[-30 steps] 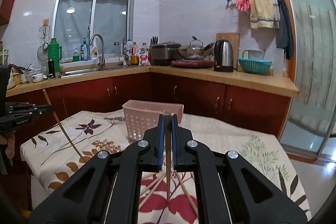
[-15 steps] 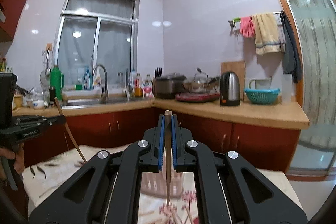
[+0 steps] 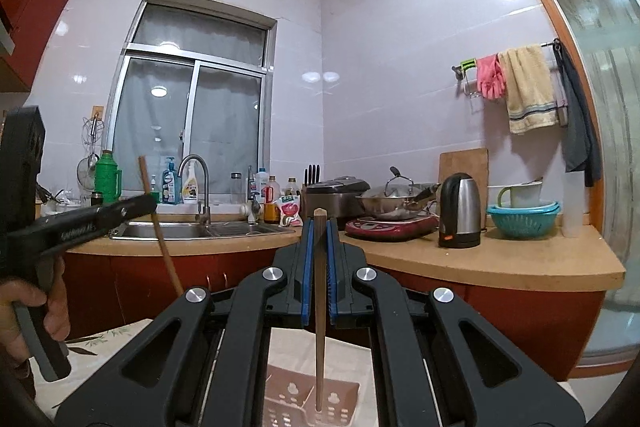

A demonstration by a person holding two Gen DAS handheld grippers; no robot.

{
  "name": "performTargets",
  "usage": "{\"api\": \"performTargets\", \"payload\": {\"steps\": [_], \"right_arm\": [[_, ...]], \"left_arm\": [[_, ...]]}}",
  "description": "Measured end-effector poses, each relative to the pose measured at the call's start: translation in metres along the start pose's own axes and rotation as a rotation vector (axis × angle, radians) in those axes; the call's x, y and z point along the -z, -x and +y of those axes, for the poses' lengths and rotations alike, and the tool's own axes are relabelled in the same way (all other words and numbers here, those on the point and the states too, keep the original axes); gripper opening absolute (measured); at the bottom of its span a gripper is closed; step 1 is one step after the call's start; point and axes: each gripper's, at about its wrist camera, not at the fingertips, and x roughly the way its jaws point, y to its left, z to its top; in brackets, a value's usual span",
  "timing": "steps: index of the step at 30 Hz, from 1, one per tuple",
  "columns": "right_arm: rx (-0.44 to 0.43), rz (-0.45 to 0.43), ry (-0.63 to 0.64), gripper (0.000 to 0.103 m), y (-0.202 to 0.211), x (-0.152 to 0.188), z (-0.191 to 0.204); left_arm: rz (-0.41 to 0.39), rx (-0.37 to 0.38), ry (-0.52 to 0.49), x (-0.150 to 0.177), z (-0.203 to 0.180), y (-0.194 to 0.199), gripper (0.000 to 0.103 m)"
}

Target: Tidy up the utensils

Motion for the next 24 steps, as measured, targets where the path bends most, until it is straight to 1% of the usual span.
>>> {"api": "performTargets", "payload": {"steps": [2,4,9,10,14,16,17,18,19,20,21,24], "right_arm": [[0.001,0.012,-0.008,0.007,-0.008,0.008,-0.003],[0.001,0.037,-0.025,0.007,-0.017,0.021,-0.007],[0.007,0.116,-0.059,0.007,-0.032,0.056,-0.015],[0.008,0.131,-0.061,0.007,-0.034,0.062,-0.016],[0.013,0.175,-0.066,0.007,-0.036,0.079,-0.015],[0.020,0.186,-0.070,0.007,-0.035,0.083,-0.014],[0.024,0.186,-0.071,0.012,-0.034,0.084,-0.015],[0.032,0.187,-0.072,0.022,-0.032,0.084,-0.014],[0.037,0.185,-0.071,0.029,-0.030,0.084,-0.014],[0.047,0.181,-0.066,0.039,-0.027,0.083,-0.013],[0.057,0.177,-0.056,0.046,-0.023,0.082,-0.012],[0.085,0.174,-0.029,0.051,-0.011,0.078,-0.009]], "left_arm": [[0.009,0.007,0.010,0.006,0.000,-0.012,0.007],[0.039,0.013,0.010,0.018,-0.002,-0.024,0.007],[0.143,0.017,0.001,0.063,-0.003,-0.047,0.007],[0.177,0.019,0.003,0.075,-0.002,-0.053,0.007],[0.241,0.018,0.017,0.096,0.001,-0.063,0.007],[0.267,0.019,0.008,0.103,0.001,-0.066,0.014],[0.274,0.020,0.003,0.105,0.000,-0.066,0.029],[0.277,0.019,0.000,0.105,-0.002,-0.067,0.044],[0.275,0.015,-0.005,0.106,-0.003,-0.064,0.050],[0.272,0.011,-0.010,0.106,-0.003,-0.062,0.057],[0.269,0.006,-0.017,0.105,-0.004,-0.057,0.062],[0.270,-0.010,-0.035,0.107,-0.005,-0.050,0.071]]}}
